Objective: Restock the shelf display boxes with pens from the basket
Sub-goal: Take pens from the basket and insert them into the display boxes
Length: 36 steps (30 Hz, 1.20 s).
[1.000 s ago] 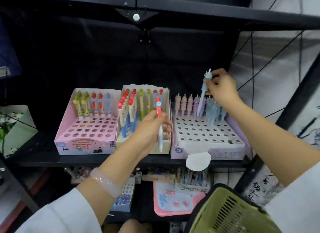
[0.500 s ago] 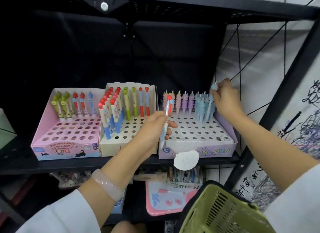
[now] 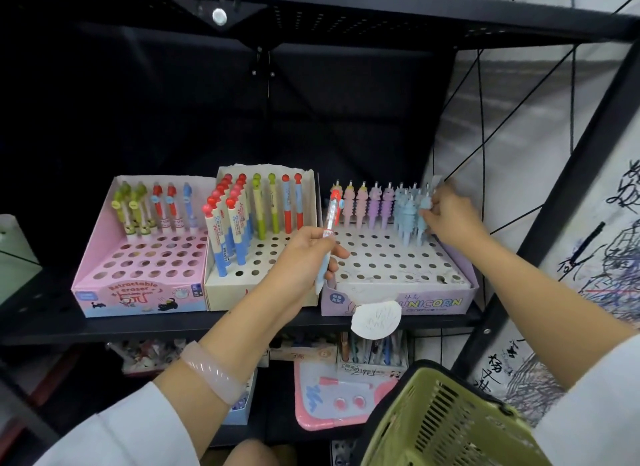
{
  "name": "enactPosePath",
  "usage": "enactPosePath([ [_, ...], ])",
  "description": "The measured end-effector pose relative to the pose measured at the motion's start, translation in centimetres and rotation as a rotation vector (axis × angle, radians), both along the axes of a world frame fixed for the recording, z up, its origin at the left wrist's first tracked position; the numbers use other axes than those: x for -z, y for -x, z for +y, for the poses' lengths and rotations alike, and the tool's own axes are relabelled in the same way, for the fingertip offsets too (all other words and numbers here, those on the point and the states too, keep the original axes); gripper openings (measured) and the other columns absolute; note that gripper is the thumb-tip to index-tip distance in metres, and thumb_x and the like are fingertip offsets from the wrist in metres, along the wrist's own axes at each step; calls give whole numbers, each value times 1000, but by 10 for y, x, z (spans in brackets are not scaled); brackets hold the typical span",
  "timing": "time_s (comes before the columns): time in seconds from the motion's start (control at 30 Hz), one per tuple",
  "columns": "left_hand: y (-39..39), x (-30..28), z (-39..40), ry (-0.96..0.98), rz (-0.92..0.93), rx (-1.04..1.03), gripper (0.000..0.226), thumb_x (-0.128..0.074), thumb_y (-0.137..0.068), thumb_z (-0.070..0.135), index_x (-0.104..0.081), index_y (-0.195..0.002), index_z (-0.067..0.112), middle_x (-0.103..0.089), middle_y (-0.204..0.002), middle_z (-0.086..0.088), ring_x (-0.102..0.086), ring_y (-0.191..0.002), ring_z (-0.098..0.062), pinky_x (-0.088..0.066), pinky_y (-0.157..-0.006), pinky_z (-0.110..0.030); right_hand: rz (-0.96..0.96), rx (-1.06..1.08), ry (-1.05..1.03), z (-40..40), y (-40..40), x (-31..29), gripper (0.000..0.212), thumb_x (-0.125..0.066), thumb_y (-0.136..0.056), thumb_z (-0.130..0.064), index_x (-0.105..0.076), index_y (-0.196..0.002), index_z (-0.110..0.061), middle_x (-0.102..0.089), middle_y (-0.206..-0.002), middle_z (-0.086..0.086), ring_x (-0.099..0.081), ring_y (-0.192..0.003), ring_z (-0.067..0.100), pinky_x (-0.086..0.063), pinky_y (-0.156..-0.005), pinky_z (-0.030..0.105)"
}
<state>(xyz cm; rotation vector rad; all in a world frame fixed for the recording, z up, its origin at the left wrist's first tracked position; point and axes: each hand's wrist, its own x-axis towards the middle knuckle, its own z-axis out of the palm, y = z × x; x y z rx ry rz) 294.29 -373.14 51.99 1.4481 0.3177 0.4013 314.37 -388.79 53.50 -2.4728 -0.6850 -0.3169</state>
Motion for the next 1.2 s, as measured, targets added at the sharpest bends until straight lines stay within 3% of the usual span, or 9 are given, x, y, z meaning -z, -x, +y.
enactPosePath([
  [0.13, 5, 2, 5, -16, -25, -15, 10, -42, -98, 11, -48, -91, 14, -65, -72, 0, -49, -45, -3, -44, -46, -18, -55, 65, 104, 0, 10, -5, 28, -55, -92, -18, -49, -113, -1, -62, -101, 20, -58, -88, 34, -39, -66, 30],
  [0.23, 9, 1, 9, -23, -23, -15, 11, -40, -99, 12, -49, -93, 14, -66, -74, 0, -50, -46, -2, -44, -46, -17, -234, 46, -71, 14, 33, -17, 23, -56, -91, -21, -56, -108, -6, -64, -98, 10, -61, -89, 28, -46, -71, 30],
  [0.37, 16, -3, 13, -23, -39, -9, 14, -39, -99, 13, -51, -93, 14, -67, -73, 1, -51, -48, -3, -45, -49, -19, 232, -402, -286, 57, 81, -38, 24, -54, -93, -30, -62, -108, -13, -67, -87, -7, -62, -70, -2, -50, -60, 13],
  [0.5, 28, -7, 20, -21, -67, -33, 14, -40, -99, 13, -52, -92, 13, -66, -71, 2, -54, -48, -4, -47, -49, -18, 486, -633, -353, 85, 114, -48, 15, -57, -92, -25, -66, -96, -13, -72, -73, -5, -67, -68, 3, -54, -63, 16],
  [0.6, 38, -11, 28, -28, -78, -65, 13, -40, -99, 13, -54, -100, 12, -66, -82, -2, -60, -58, -4, -52, -56, -18, 534, -677, -417, 99, 126, -51, 13, -57, -92, -18, -65, -94, -8, -70, -70, -4, -66, -64, 4, -51, -58, 13],
  [0.77, 67, -9, 57, -291, -33, -121, 23, -45, -96, 29, -49, -118, 33, -61, -102, 19, -59, -95, 1, -46, -77, -20, 444, -601, -509, 120, 137, -65, 16, -58, -92, -21, -65, -98, -8, -69, -83, 4, -64, -71, 7, -53, -61, 14],
  [0.97, 113, -14, 118, -409, -90, -438, 20, -49, -93, 17, -57, -92, 35, -65, -95, 13, -62, -88, -3, -49, -69, -14, 370, -623, -720, 170, 161, -93, 8, -59, -91, -20, -59, -91, -11, -67, -80, 4, -63, -66, 5, -53, -63, 17],
  [1.07, 128, -7, 154, -523, 2, -512, 16, -50, -94, 23, -57, -106, 30, -60, -102, 16, -54, -90, 5, -38, -71, -10, 270, -602, -617, 208, 173, -96, 9, -61, -89, -19, -54, -88, -14, -67, -81, 5, -63, -68, 9, -55, -66, 22],
  [1.2, 143, 12, 186, -694, 125, -502, 31, -51, -94, 21, -53, -125, 20, -53, -118, 11, -47, -108, -3, -33, -93, -22, 163, -577, -278, 254, 184, -79, 16, -65, -84, -20, -57, -92, -9, -69, -87, 10, -67, -84, 22, -55, -81, 37],
])
